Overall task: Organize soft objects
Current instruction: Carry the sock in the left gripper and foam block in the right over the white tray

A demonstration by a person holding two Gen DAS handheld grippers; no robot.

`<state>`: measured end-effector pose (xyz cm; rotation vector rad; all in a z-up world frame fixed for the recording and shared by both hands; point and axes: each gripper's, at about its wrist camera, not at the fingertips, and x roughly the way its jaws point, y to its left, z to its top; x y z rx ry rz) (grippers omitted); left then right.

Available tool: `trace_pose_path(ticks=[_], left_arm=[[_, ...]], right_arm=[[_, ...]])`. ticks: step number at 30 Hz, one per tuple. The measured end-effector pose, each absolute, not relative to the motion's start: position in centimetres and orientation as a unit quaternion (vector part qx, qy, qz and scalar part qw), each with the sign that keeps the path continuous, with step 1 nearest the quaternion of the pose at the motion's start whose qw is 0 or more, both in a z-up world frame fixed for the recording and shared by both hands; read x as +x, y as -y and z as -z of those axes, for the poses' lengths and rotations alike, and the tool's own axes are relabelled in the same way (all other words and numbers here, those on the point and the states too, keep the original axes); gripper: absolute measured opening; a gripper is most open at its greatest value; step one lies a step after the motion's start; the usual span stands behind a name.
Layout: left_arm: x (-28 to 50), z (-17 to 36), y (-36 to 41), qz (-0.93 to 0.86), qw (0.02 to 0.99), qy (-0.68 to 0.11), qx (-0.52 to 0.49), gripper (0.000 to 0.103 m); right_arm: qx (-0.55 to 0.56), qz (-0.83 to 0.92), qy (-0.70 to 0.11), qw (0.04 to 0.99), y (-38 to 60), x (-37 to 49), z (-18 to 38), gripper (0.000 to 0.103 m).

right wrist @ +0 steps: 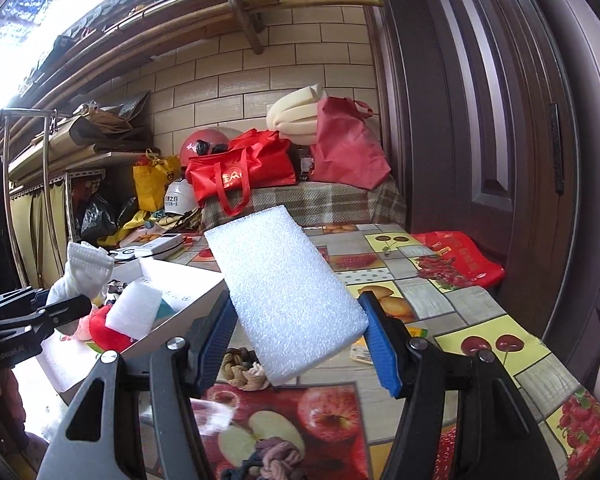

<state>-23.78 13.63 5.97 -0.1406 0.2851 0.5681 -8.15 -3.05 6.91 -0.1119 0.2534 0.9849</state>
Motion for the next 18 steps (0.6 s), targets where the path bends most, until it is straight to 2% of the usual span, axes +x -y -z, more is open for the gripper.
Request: trace_pose_path(ticks=[18], left_arm=[[-27.5, -5.7, -16.9, -0.333, 0.931, -0.12, -0.094, 0.035]], right_arm=[[-0.084, -0.523, -0.137, 0.837, -0.8, -11.4, -6.3, 0.062]])
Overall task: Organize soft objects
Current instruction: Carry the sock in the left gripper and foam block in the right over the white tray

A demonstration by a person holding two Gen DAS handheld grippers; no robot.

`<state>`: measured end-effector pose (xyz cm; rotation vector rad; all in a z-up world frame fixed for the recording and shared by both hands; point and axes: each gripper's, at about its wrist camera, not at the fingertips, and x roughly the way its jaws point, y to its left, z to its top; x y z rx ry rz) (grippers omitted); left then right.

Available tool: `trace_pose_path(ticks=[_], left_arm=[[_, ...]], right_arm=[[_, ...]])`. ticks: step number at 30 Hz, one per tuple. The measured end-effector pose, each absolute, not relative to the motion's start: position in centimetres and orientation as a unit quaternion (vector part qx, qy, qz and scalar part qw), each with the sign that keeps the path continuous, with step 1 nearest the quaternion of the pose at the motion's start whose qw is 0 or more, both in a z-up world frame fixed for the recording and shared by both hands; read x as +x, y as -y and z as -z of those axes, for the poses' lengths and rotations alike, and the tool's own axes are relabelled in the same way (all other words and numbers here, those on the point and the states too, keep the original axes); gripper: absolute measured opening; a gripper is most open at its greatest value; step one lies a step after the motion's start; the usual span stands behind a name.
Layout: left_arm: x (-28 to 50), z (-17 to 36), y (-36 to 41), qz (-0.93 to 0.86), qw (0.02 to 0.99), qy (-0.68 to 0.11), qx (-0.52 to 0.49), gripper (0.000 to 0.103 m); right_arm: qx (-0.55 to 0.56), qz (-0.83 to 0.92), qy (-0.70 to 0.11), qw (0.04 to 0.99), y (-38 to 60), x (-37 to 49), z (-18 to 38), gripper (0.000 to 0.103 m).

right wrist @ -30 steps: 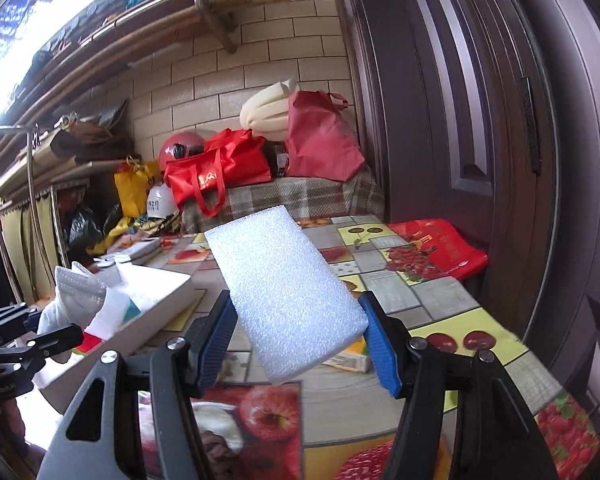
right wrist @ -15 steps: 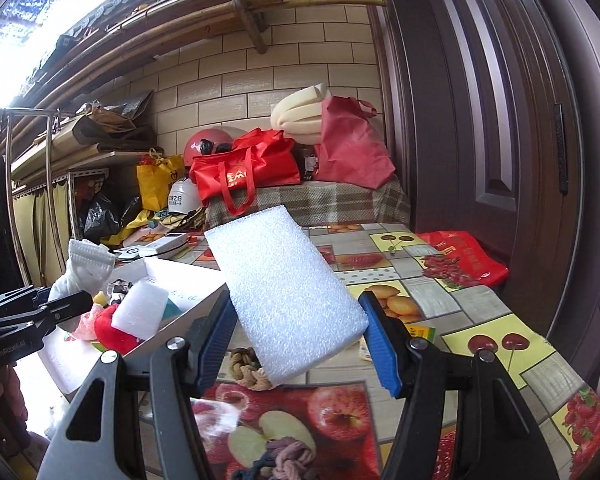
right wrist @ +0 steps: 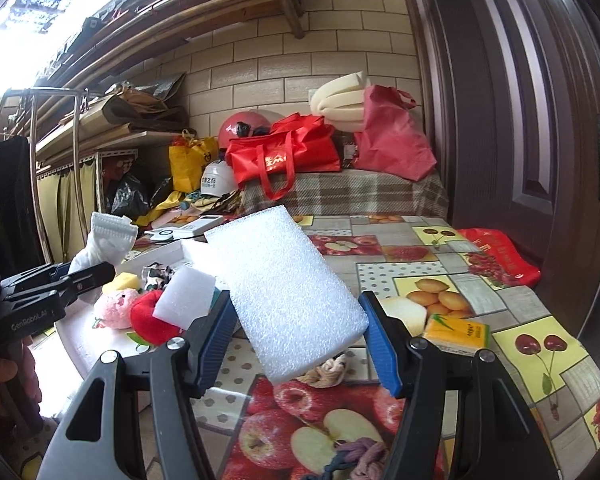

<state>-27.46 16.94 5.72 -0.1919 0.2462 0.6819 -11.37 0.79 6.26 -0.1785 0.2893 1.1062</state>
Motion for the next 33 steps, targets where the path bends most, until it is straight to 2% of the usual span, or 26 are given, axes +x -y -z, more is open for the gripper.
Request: trace_pose_path(ticks=[14, 33], left_arm=[[-29.8, -5.2, -19.3, -0.371, 0.913, -0.116, -0.122, 0.035], [-30.2, -4.5, -21.7, -0.391, 0.899, -0.136, -0.141, 0.035]], right_arm=[[-0.169, -0.606, -0.194, 0.753, -7.5, -14.5, -4.1, 0.062], [-0.217, -0.602, -0.234, 0.732, -13.8, -14.9, -2.5, 0.061]])
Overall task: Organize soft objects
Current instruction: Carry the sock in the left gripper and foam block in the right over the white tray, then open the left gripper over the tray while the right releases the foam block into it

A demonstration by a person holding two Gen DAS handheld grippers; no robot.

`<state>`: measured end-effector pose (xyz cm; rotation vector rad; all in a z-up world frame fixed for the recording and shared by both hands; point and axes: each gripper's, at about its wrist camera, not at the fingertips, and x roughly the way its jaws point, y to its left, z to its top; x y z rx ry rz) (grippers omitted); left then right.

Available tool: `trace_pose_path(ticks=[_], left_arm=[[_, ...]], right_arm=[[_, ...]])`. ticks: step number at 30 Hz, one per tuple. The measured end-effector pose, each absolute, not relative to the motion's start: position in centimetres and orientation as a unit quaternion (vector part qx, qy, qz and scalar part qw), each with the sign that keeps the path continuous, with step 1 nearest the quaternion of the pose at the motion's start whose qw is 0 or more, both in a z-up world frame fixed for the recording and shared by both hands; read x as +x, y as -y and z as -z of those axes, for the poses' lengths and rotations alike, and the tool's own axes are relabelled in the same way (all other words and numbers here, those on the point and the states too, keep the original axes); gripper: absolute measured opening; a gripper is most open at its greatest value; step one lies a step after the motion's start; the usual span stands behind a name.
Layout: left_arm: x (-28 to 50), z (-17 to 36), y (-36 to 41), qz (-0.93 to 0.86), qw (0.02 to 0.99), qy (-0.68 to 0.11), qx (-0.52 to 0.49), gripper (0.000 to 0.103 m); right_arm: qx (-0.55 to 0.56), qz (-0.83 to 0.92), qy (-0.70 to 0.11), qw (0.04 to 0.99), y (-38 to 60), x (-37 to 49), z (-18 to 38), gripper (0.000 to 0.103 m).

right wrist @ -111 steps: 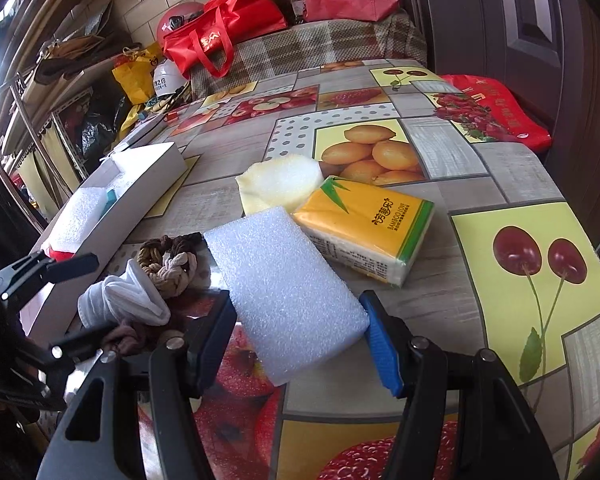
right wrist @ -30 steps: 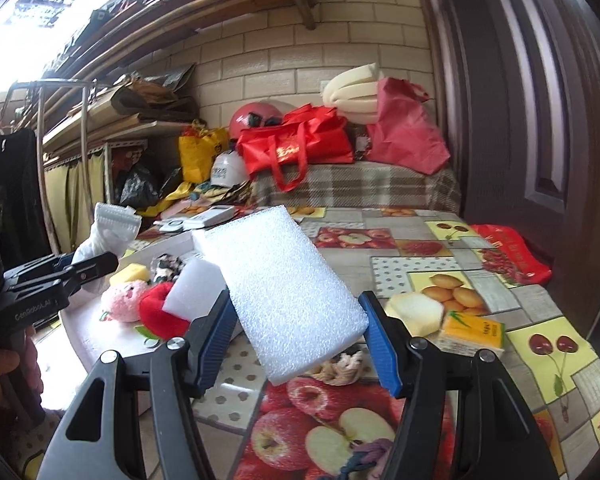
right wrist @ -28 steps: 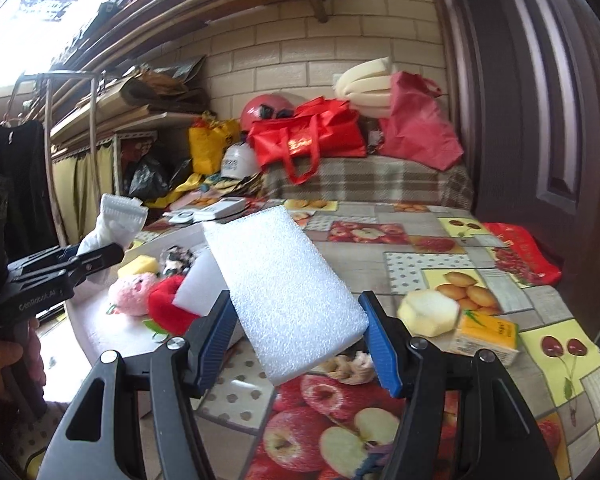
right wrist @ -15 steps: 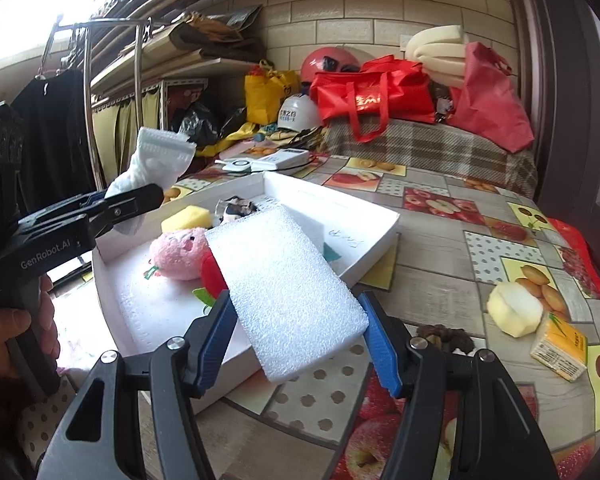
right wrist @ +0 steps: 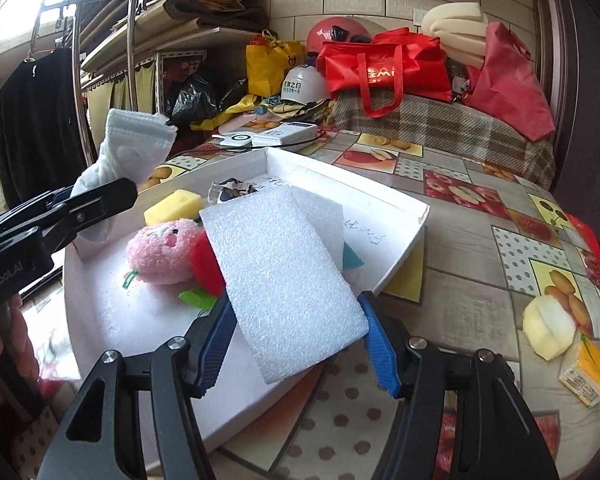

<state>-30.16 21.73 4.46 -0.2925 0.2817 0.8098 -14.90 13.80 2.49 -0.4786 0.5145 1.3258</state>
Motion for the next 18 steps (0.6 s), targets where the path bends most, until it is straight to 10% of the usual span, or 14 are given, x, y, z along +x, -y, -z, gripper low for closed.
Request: trace_pose_path(ticks=[18], left_arm=[[-29.0, -3.4, -25.9, -0.413, 0.875, -0.178, -0.177, 0.035]], right_arm=[[-0.214, -0.592, -0.233, 0.741, -18.8, -14.3, -2.5, 0.061]])
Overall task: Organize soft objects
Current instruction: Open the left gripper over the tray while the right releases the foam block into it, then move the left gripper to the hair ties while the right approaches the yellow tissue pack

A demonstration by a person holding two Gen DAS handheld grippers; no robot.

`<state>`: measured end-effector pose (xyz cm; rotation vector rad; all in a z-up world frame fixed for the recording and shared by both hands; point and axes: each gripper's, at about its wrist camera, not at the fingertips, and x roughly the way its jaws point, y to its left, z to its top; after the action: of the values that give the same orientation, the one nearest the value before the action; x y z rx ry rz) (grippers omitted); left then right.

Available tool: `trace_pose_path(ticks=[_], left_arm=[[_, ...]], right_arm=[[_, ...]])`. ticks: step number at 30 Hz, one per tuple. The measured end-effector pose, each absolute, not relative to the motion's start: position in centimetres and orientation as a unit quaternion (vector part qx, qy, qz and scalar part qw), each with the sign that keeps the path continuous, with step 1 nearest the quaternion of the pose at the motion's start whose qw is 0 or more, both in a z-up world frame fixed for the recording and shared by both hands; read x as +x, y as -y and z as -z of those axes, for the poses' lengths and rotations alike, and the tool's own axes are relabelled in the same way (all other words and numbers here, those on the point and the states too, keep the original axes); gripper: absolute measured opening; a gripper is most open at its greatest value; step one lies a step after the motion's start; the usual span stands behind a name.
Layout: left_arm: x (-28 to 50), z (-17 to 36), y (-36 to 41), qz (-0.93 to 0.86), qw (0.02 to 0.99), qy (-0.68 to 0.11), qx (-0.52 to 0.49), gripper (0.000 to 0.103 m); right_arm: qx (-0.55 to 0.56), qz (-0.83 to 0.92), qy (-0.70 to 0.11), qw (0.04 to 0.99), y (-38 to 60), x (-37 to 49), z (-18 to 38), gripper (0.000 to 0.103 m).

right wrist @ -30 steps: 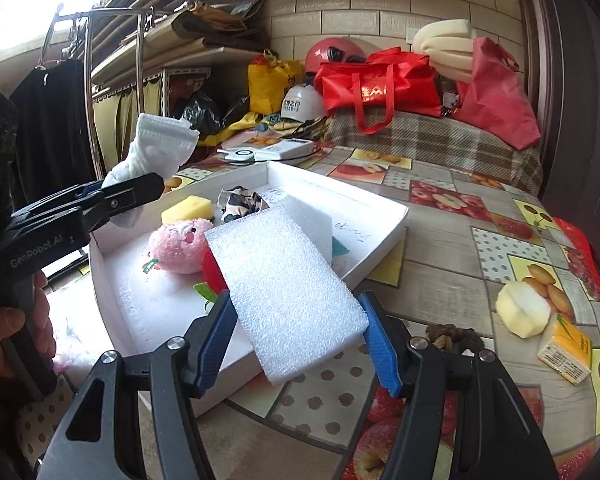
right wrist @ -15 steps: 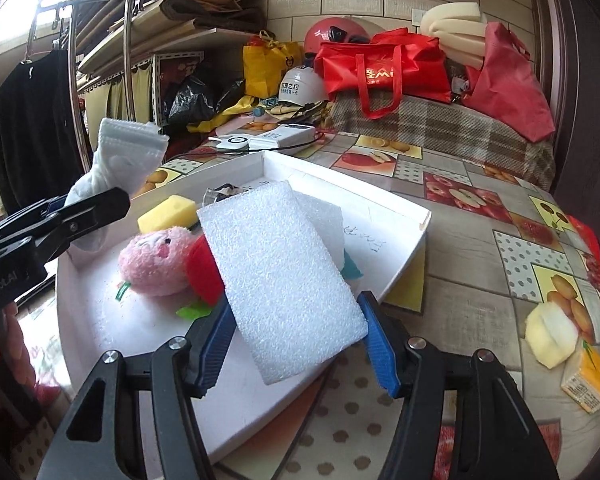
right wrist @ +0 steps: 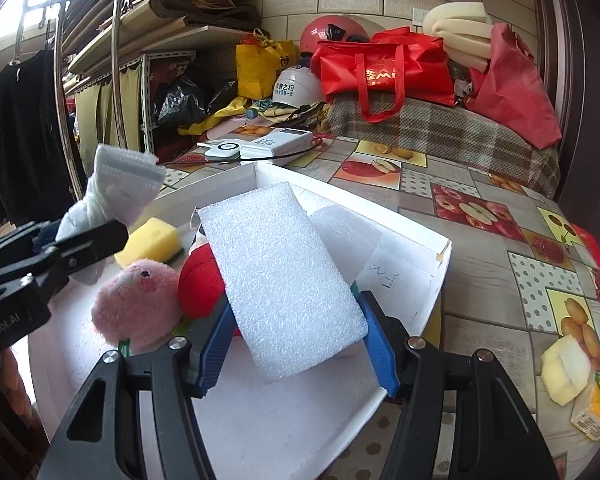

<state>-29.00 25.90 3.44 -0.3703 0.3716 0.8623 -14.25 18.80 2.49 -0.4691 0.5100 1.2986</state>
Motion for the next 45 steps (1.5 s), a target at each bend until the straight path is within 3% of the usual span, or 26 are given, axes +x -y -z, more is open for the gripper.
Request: trace_pose_path(ticks=[11, 12, 13, 14, 15, 17, 18, 36, 45], left_arm=[[-28.7, -3.5, -25.9, -0.423, 0.869, -0.184, -0.179, 0.035], [-28.6, -3.6, -25.7, -0.43, 0.867, -0.184, -0.172, 0.038], [-28.6, -3.6, -25.6, -0.435, 0.865, -0.184, -0.168, 0.039], [-28.7, -3.7, -25.4, -0.441, 0.863, -0.183, -0.164, 0.052], [-28.7, -3.8, -25.3, -0.447, 0.861, -0.181, -0.158, 0.08], [-29.2, -3.8, -25.3, -0.46, 0.856, -0.172, -0.161, 0.1], [-29.4, -3.8, -25.3, -0.459, 0.857, -0.167, -0.163, 0.103], [-29.9, -5.3, -21.3, -0.452, 0.882, -0.107, -0.082, 0.103], [-29.3, -5.5, -19.4, -0.408, 0.9, -0.095, -0.122, 0.103]], right_arm=[[-0.208, -0.638, -0.184, 0.718, -17.1, -18.0, -3.3, 0.061], [-0.206, -0.636, -0.182, 0.721, -17.1, -17.9, -3.4, 0.064], [-0.202, -0.633, -0.183, 0.724, -17.0, -17.7, -3.4, 0.08], [-0.197, -0.629, -0.185, 0.729, -16.9, -17.4, -3.4, 0.091], [-0.188, -0.625, -0.188, 0.734, -16.8, -17.0, -3.5, 0.092], [-0.17, -0.623, -0.191, 0.739, -16.3, -16.3, -3.7, 0.102], [-0.162, -0.618, -0.194, 0.744, -16.1, -16.0, -3.8, 0.103], [-0.108, -0.574, -0.139, 0.8, -9.9, -16.2, -5.2, 0.103], [-0.059, -0.552, -0.159, 0.816, -8.3, -14.1, -5.3, 0.103]])
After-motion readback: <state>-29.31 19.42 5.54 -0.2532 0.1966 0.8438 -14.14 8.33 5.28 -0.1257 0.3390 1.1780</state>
